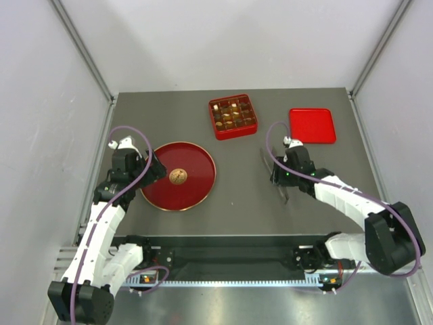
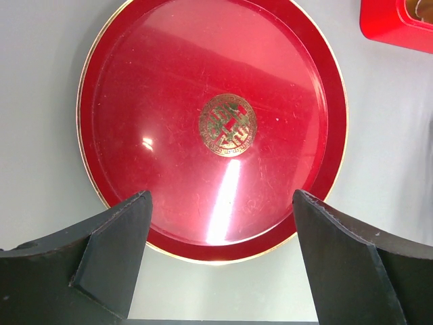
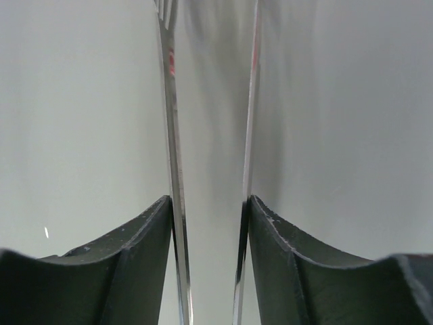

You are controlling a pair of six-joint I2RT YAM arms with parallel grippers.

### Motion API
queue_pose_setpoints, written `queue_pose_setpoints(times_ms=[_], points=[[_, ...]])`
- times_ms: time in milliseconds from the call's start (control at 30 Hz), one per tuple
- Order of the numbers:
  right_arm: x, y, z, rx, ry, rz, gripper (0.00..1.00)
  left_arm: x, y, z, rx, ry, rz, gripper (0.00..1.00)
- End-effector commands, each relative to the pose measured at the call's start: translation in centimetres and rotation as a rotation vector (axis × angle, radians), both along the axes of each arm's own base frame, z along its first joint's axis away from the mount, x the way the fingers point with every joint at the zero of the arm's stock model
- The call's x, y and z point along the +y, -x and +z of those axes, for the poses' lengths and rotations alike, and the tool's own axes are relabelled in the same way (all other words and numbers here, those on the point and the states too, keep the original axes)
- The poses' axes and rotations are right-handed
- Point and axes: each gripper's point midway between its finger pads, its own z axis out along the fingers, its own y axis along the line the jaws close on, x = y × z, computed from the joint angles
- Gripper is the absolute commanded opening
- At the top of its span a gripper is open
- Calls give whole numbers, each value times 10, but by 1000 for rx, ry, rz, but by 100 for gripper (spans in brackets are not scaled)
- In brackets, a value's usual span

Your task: Pack the chocolate

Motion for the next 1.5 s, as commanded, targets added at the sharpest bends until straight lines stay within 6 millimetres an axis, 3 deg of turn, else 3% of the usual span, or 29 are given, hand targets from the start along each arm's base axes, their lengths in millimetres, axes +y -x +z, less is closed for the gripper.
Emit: queue_pose_setpoints(times_ms=[0,200,633,767,900,1033,1067,1267,1367,1400,1467], points=[[9,9,5,-33,-18,-12,48,-4,-5,11,-51,17,-9,90],[25,33,-16,1,-27,-27,50,-3,-4,12,-55,16,-7,90],[30,40,-31,-7,-12,-66,52,-2,-4,12,-57,15,-4,90],[27,40,-35,-2,10,-64,57,-2,-4,11,-53,12,-4,90],[27,39,-29,-8,25,-51,70,-2,-4,12,-56,13,-4,90],[31,33,-6,-31,17,-42,91,-3,-4,11,-57,11,-12,90],[30,36,-3,-19,26,-36,100,-3,-4,12,-62,14,-13,90],[24,33,35,-48,37,-55,100,-25,-3,20,-103,64,-124,92],[18,18,74,-126,55,-67,100,-48,0,27,-117,126,-243,92],[17,10,95,-156,52,-71,100,-61,3,27,-100,183,-286,91],[4,-5,111,-181,91,-75,100,-81,5,30,-98,241,-343,90]])
